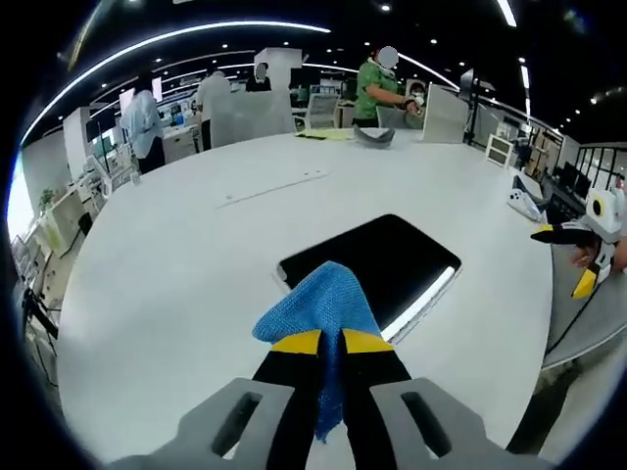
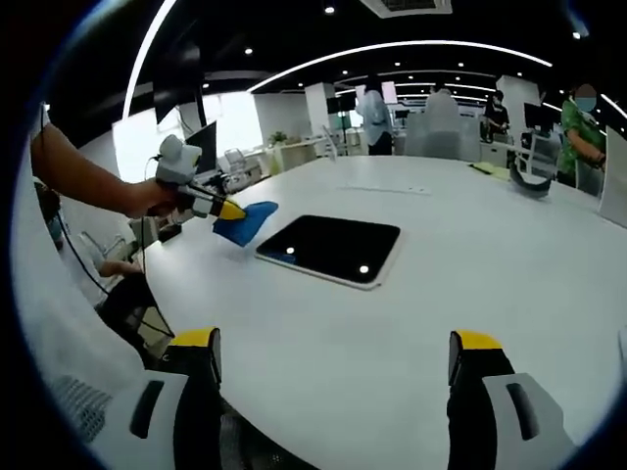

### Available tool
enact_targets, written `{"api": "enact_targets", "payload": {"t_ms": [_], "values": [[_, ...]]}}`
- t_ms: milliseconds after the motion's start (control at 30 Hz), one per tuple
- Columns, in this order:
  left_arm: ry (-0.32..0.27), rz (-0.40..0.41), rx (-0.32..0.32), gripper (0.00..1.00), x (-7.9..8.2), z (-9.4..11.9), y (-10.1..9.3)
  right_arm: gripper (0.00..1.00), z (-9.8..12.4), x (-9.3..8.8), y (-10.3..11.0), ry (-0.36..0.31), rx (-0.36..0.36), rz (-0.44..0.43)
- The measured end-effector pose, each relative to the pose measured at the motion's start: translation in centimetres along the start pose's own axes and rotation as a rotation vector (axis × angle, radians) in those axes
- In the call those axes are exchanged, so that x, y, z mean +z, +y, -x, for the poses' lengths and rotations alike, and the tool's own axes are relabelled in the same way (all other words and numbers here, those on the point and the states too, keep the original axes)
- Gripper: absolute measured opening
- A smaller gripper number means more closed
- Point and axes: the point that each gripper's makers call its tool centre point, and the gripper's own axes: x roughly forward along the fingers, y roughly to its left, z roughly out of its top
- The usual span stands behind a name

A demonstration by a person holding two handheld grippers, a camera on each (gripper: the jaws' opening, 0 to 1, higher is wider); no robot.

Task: Wipe the mirror surface with the cleaning cloth until all visible marks leave the cleaned area.

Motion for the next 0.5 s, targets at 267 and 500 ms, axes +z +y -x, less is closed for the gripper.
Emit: {"api": "enact_targets", "payload": {"t_ms": [267,500], "values": [[0.015,-0.014,-0.002,0.04,0.8,-1.5,0.0,0.97,-0.1,0.2,0.1,-0.001,0.003,0.000],[0.017,-0.039,-0.004,0.04,1.9,-2.8,0.1,0.97,0.1,0.1,0.0,-0.003,-0.006,-0.013]]}}
